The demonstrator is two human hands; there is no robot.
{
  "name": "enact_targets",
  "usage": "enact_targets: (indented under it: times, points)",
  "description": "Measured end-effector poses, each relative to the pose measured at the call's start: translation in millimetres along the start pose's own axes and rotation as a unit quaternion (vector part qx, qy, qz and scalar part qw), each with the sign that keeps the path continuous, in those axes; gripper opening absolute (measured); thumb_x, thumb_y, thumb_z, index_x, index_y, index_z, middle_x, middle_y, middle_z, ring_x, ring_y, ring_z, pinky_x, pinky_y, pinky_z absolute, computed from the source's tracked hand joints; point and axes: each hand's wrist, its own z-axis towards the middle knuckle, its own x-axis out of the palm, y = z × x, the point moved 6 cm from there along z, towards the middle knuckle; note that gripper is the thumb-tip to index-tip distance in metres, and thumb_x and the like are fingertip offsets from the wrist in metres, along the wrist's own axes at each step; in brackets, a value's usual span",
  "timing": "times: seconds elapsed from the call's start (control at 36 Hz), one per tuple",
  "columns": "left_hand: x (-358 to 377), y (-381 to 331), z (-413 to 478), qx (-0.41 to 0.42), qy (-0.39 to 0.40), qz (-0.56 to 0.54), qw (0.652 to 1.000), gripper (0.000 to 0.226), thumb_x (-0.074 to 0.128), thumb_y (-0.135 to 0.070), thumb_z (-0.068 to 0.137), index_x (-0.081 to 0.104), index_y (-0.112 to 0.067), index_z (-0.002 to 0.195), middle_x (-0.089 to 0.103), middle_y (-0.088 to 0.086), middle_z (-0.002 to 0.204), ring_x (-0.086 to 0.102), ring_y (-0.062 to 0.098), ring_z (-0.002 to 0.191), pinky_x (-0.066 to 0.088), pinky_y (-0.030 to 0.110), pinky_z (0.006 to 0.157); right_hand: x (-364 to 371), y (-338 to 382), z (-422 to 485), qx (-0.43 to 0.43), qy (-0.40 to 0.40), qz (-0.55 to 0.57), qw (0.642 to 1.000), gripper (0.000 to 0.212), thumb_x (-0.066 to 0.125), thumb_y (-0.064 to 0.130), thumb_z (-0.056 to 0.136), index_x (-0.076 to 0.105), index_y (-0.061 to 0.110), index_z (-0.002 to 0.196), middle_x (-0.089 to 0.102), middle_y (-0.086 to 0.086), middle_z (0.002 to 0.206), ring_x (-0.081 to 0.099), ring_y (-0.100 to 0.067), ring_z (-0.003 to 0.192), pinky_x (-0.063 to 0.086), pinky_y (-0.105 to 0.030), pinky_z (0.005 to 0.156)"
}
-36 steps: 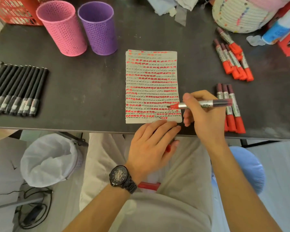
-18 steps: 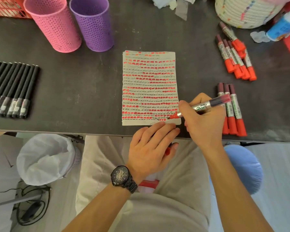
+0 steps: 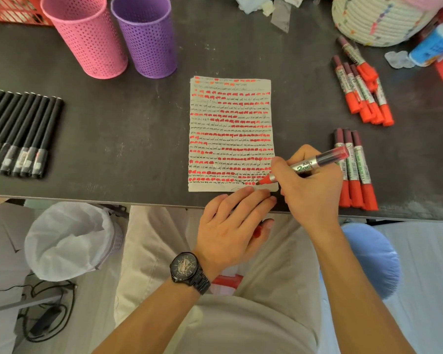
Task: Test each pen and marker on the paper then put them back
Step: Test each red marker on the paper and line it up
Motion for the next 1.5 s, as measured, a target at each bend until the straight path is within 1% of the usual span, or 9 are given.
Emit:
enact_targets:
  times: [0.31, 0.61, 0.89, 1.03, 1.22, 1.31, 1.36, 1.42, 1.5]
  points:
    - [0, 0, -1, -0.001, 0.006, 0.005, 1.000, 0.031, 0.060, -0.038, 0.096, 0.062, -0.027, 0.124, 0.069, -0.009, 0.126, 0.055, 0.013, 0.125, 0.032, 0.029, 0.108, 0, -1, -1, -0.017, -0.002, 0.011, 1.000, 0.036, 0.072, 0.019, 0.084, 0.051, 0.030, 0.057, 0.061, 0.016, 0.051, 0.060, -0.007, 0.048, 0.045, -0.026, 0.051]
    - [0, 1, -1, -0.008, 0.009, -0.001, 1.000, 0.033, 0.062, -0.038, 0.094, 0.063, -0.026, 0.125, 0.069, -0.009, 0.127, 0.055, 0.013, 0.125, 0.031, 0.029, 0.109, -1, -2, -1, -0.013, -0.001, 0.010, 1.000, 0.034, 0.071, 0.016, 0.084, 0.052, 0.026, 0.059, 0.061, 0.013, 0.051, 0.060, -0.009, 0.048, 0.047, -0.031, 0.050]
    - [0, 1, -2, -0.004, 0.017, -0.005, 1.000, 0.033, 0.060, -0.039, 0.096, 0.063, -0.027, 0.126, 0.068, -0.009, 0.129, 0.054, 0.012, 0.127, 0.025, 0.026, 0.113, -1, -4, -2, -0.016, -0.008, 0.028, 0.999, 0.029, 0.069, 0.021, 0.081, 0.050, 0.021, 0.059, 0.057, 0.006, 0.049, 0.055, -0.014, 0.045, 0.045, -0.033, 0.047]
    - [-2, 1, -2, -0.008, 0.035, -0.027, 0.999, 0.033, 0.061, -0.038, 0.096, 0.064, -0.027, 0.126, 0.067, -0.009, 0.130, 0.054, 0.013, 0.127, 0.028, 0.027, 0.112, -10, -4, -2, -0.005, -0.034, 0.085, 0.996, 0.030, 0.070, 0.023, 0.084, 0.051, 0.020, 0.061, 0.054, -0.003, 0.049, 0.054, -0.030, 0.044, 0.044, -0.034, 0.044]
    - [-20, -1, 5, -0.030, 0.070, -0.110, 0.991, 0.030, 0.057, -0.031, 0.097, 0.075, -0.019, 0.117, 0.066, -0.004, 0.133, 0.054, 0.018, 0.130, 0.035, 0.032, 0.109, -15, 6, -25, -0.008, -0.044, 0.149, 0.988, 0.028, 0.071, 0.029, 0.090, 0.057, 0.031, 0.066, 0.056, 0.004, 0.050, 0.052, -0.014, 0.042, 0.042, -0.027, 0.044]
    - [-35, -1, -1, -0.043, 0.054, -0.156, 0.985, 0.026, 0.057, -0.024, 0.098, 0.076, -0.014, 0.112, 0.065, 0.003, 0.134, 0.054, 0.024, 0.132, 0.040, 0.037, 0.111, -23, 3, -47, 0.015, -0.043, 0.197, 0.979, 0.022, 0.066, 0.029, 0.092, 0.058, 0.020, 0.073, 0.053, 0.003, 0.047, 0.048, -0.010, 0.038, 0.039, -0.019, 0.041]
    - [-46, 0, -10, -0.051, 0.054, -0.178, 0.981, 0.022, 0.054, -0.024, 0.100, 0.073, -0.018, 0.110, 0.069, 0.002, 0.123, 0.060, 0.023, 0.121, 0.046, 0.037, 0.103, -29, -5, -65, 0.046, -0.036, 0.253, 0.966, 0.022, 0.061, 0.030, 0.090, 0.061, 0.014, 0.075, 0.053, 0.001, 0.050, 0.047, -0.013, 0.039, 0.036, -0.021, 0.041]
    - [-52, 1, -22, -0.079, 0.094, -0.206, 0.971, 0.016, 0.048, -0.029, 0.105, 0.062, -0.025, 0.108, 0.068, -0.009, 0.097, 0.062, 0.012, 0.090, 0.050, 0.030, 0.080, -30, -14, -83, 0.082, -0.007, 0.319, 0.944, 0.021, 0.056, 0.027, 0.090, 0.068, 0.015, 0.076, 0.055, -0.005, 0.055, 0.048, -0.017, 0.043, 0.036, -0.022, 0.041]
    - [-38, 14, -50, -0.266, 0.219, -0.272, 0.898, 0.007, 0.045, -0.043, 0.103, 0.048, -0.037, 0.103, 0.048, -0.016, 0.064, 0.046, 0.005, 0.057, 0.040, 0.016, 0.056, -23, -34, -111, 0.175, 0.037, 0.377, 0.909, 0.022, 0.051, 0.017, 0.087, 0.071, 0.014, 0.078, 0.057, -0.011, 0.060, 0.051, -0.020, 0.047, 0.040, -0.022, 0.043]
